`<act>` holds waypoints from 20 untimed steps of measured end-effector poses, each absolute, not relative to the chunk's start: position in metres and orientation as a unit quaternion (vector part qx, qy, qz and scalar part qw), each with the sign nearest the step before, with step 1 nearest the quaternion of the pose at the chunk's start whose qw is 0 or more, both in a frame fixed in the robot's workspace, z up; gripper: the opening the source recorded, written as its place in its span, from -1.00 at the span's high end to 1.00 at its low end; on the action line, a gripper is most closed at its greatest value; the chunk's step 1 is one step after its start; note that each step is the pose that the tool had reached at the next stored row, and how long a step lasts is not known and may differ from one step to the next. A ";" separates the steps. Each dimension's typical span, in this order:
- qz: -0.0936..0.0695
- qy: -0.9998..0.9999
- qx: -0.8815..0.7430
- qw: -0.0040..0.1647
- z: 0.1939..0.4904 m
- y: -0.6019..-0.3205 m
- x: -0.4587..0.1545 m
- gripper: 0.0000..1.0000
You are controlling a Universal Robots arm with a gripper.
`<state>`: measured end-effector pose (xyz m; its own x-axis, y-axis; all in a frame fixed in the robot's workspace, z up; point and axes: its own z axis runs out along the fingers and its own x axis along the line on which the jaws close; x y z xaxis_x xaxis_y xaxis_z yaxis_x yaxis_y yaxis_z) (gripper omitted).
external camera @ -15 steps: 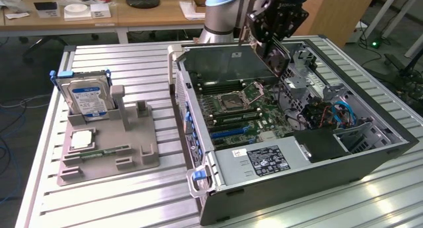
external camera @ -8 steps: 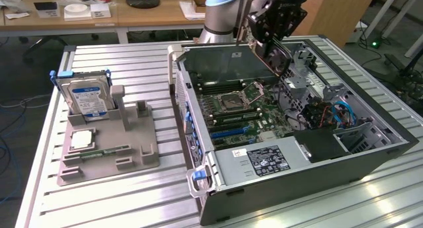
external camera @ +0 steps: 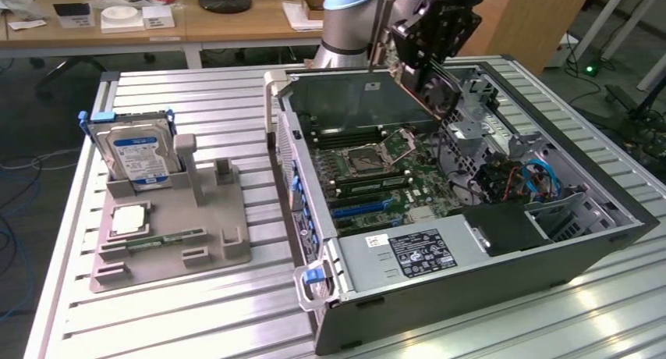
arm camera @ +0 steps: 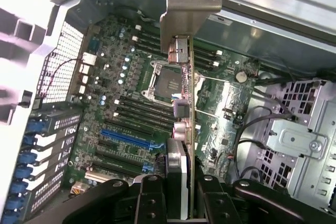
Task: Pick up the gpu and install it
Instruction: 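Insert the gpu into the slot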
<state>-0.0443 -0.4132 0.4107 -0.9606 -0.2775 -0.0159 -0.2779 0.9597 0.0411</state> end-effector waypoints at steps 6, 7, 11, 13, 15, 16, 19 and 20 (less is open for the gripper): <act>0.022 0.985 -0.172 0.004 0.411 -0.413 -0.044 0.44; 0.022 0.984 -0.178 0.004 0.411 -0.413 -0.044 0.44; 0.022 0.979 -0.202 0.004 0.411 -0.413 -0.044 0.44; 0.022 0.976 -0.215 0.003 0.411 -0.413 -0.044 0.44; 0.022 0.973 -0.228 0.003 0.411 -0.413 -0.044 0.44; 0.022 0.972 -0.234 0.003 0.411 -0.413 -0.044 0.44; 0.022 0.967 -0.253 0.002 0.411 -0.413 -0.044 0.44; 0.022 0.964 -0.266 0.002 0.411 -0.413 -0.044 0.44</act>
